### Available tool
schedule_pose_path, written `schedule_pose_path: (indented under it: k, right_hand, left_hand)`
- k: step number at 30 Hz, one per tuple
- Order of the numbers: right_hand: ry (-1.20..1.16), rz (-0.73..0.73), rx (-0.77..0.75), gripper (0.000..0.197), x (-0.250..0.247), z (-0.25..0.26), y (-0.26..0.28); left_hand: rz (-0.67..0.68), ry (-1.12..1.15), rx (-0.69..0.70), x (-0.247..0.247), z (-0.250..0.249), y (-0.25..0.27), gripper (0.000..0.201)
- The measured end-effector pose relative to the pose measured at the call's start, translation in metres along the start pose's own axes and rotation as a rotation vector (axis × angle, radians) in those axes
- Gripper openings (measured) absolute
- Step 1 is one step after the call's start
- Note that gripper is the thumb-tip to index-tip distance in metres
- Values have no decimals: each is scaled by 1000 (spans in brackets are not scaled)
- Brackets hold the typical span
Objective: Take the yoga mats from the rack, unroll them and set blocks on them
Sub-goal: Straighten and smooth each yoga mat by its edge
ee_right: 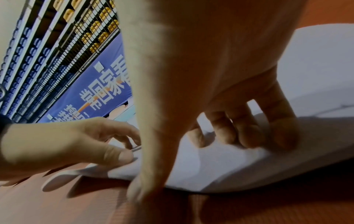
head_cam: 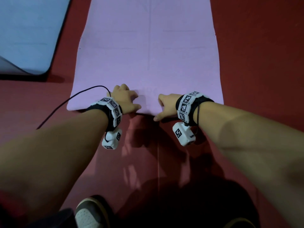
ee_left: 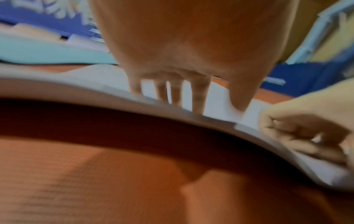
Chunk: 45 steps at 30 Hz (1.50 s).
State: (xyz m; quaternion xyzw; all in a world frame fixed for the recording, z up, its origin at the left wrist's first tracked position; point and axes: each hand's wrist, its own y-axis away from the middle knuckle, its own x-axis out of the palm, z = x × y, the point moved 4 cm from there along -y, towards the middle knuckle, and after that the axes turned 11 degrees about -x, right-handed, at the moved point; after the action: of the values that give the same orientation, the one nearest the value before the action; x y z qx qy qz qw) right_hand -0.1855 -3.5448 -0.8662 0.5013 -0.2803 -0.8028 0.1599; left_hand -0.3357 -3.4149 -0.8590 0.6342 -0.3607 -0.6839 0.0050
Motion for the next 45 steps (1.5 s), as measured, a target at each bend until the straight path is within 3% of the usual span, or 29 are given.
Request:
schedule_pose_path:
  k: [2, 5, 12, 22, 30, 35, 38, 40, 45]
  right_hand:
    - [-8, -11, 19, 55, 7, -4, -1]
    - [-13, -58, 50, 52, 8, -6, -6]
    - [104, -148, 168, 53, 7, 5, -14]
    - [-41, -185, 178, 52, 5, 2, -9]
    - [-69, -195, 151, 52, 7, 1, -6]
    - [-177, -216, 207, 33, 2, -9, -13]
    - [-178, -254, 239, 21, 8, -6, -8]
    - [-142, -254, 216, 27, 13, 3, -2]
    - [-257, -281, 209, 29, -6, 28, 33]
  left_hand:
    - [-57, -29, -77, 7, 6, 4, 65]
    - [-20, 133, -194, 21, 19, 4, 75]
    - [17, 223, -205, 23, 23, -5, 70]
    - [82, 133, -294, 18, 14, -2, 79]
    - [27, 276, -342, 18, 14, -4, 53]
    - [-40, 279, -399, 21, 4, -2, 46]
    - [-91, 270, -402, 22, -1, 6, 29]
    - [-107, 214, -368, 18, -1, 20, 26]
    - [57, 142, -216, -12, -1, 59, 36]
